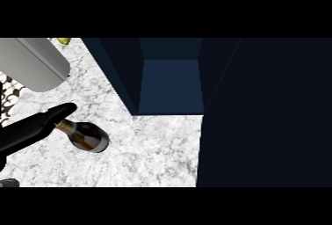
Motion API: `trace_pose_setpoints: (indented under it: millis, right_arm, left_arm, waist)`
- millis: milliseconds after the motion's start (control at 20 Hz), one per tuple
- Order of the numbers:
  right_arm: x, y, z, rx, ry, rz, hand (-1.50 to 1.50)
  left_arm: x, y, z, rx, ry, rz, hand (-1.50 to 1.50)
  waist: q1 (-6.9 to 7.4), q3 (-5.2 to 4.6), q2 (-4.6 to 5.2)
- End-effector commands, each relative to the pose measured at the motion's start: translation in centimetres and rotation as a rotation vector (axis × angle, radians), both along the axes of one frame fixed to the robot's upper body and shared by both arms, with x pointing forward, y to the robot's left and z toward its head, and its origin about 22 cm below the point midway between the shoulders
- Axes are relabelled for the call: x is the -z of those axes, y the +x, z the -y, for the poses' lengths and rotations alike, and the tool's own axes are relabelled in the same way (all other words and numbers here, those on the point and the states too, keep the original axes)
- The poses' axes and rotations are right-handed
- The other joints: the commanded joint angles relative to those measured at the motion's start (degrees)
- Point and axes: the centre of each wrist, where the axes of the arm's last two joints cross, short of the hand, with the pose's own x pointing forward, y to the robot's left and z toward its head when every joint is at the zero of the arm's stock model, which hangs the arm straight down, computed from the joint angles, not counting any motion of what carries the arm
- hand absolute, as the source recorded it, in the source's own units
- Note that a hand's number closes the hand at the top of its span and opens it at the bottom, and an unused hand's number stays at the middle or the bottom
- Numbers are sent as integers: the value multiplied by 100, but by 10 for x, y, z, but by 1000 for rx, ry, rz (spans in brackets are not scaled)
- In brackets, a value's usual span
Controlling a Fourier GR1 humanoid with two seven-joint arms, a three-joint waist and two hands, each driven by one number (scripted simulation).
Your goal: Pick up the wine, place it into the cabinet and close the cabinet
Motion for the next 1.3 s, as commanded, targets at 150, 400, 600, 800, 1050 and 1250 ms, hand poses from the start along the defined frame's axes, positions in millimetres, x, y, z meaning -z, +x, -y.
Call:
trace_pose_setpoints:
  millis: [150, 400, 600, 800, 1050, 1250]
  right_arm:
    - [-36, -43, 12, -34, 42, 75, -150]
    - [-33, -39, 5, -36, 61, 74, -150]
    - [-39, -43, 3, -29, 67, 73, -150]
    - [-37, -42, 10, -24, 44, 70, -150]
    - [-45, -47, 12, -40, 30, 74, -150]
    - [-42, -49, 15, -23, 5, 70, -150]
  left_arm:
    - [33, -1, -21, -15, -33, -49, -150]
    - [70, 5, -32, 12, -33, -83, -150]
    - [102, -10, -24, 26, -49, -103, -150]
    - [118, 4, -31, 37, -51, -109, -150]
    - [132, 12, -55, -6, -47, -124, -150]
    - [149, 2, -62, -22, -67, -166, -150]
  waist:
    - [2, -1, 6]
    - [-13, -7, 9]
    - [11, -14, -5]
    - [-12, 0, 6]
    - [-27, 1, 7]
    - [-14, 5, 0]
